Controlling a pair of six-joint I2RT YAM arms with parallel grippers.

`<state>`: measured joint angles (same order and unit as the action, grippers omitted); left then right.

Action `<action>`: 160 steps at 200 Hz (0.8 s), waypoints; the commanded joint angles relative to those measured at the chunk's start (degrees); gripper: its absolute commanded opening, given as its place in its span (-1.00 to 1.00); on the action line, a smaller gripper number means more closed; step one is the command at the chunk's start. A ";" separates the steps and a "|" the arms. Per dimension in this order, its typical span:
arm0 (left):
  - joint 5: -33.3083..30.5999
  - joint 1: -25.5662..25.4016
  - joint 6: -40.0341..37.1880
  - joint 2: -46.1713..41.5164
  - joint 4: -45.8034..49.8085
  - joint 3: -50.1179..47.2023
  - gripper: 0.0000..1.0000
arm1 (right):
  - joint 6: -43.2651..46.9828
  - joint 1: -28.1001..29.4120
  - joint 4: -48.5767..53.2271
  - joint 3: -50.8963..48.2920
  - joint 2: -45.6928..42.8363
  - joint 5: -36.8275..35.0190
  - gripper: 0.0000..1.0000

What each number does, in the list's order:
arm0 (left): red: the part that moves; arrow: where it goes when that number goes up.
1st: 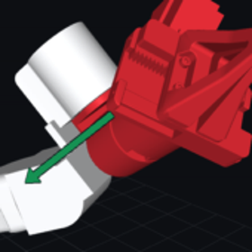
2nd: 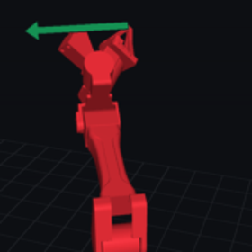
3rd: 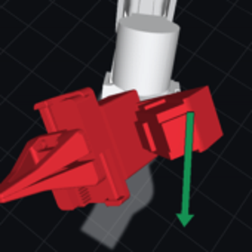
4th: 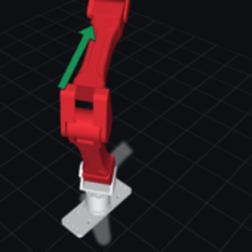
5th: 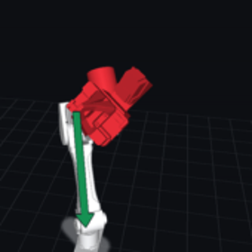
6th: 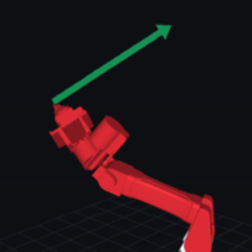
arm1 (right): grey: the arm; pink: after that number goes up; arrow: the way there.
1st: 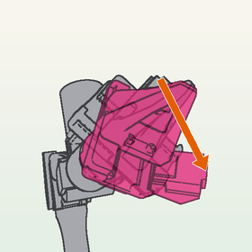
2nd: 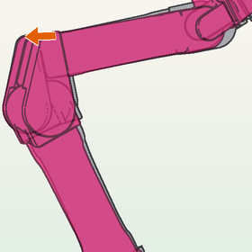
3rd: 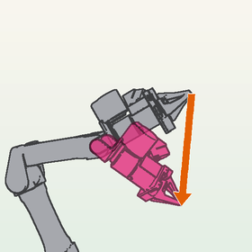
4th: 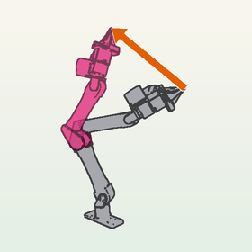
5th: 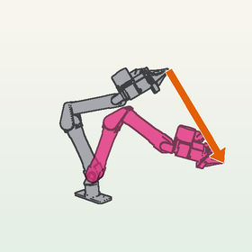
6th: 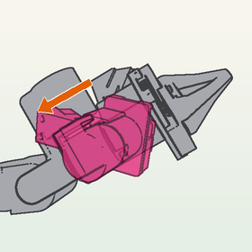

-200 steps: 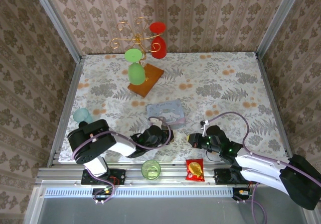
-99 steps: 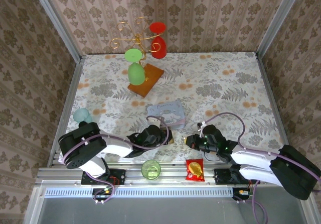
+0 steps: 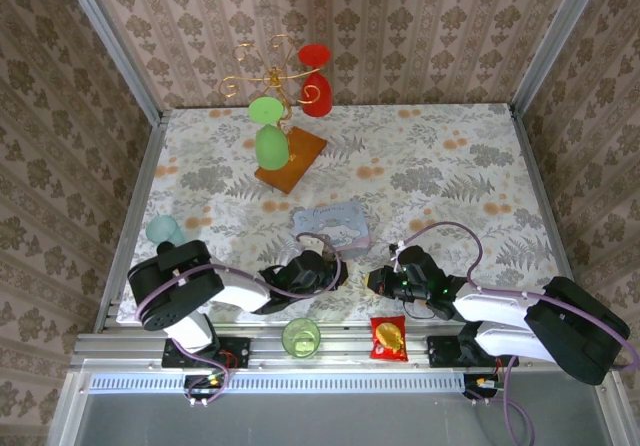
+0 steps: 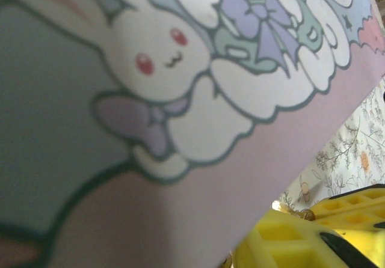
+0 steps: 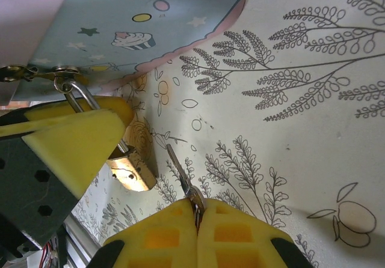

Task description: Unlock the padlock with the key

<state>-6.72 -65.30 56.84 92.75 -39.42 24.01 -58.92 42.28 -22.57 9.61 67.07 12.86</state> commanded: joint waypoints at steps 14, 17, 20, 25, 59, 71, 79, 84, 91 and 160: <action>1.57 -1.62 1.56 2.80 0.01 -0.23 -0.48 | 0.60 0.31 0.42 1.38 0.35 -0.56 -1.00; 1.42 -1.71 1.60 2.70 0.12 -0.27 -0.48 | 0.62 0.34 0.48 1.38 0.38 -0.56 -1.00; 1.31 -1.80 1.62 2.58 0.39 -0.32 -0.50 | 0.64 0.30 0.48 1.38 0.39 -0.64 -1.00; 1.11 -1.94 1.57 2.44 0.81 -0.27 -0.53 | 0.68 0.34 0.59 1.33 0.35 -0.72 -1.00; -0.02 -2.03 0.46 1.04 2.54 -0.19 -0.82 | 0.88 0.30 0.81 1.38 0.45 -0.89 -1.00; 0.20 -1.68 0.30 0.37 2.68 0.04 -0.93 | 0.95 0.30 0.27 1.40 0.43 -0.35 -1.00; 0.13 -1.59 0.22 0.00 3.13 0.39 -0.94 | 0.86 0.36 -0.22 1.38 0.34 0.36 -1.00; 0.19 -1.50 0.12 -0.24 3.39 0.63 -0.95 | 0.85 0.39 -0.44 1.42 0.25 0.89 -1.00; 0.15 -1.33 0.03 -0.44 3.48 0.86 -0.97 | 0.82 0.42 -0.34 1.58 0.11 1.55 -1.00; -2.26 0.50 7.01 0.31 -11.62 -3.76 -1.00 | -1.36 0.50 -3.34 0.95 0.29 9.70 -1.00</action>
<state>-6.87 -65.54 59.90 92.62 -44.31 22.44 -58.96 42.28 -23.70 9.69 67.13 18.00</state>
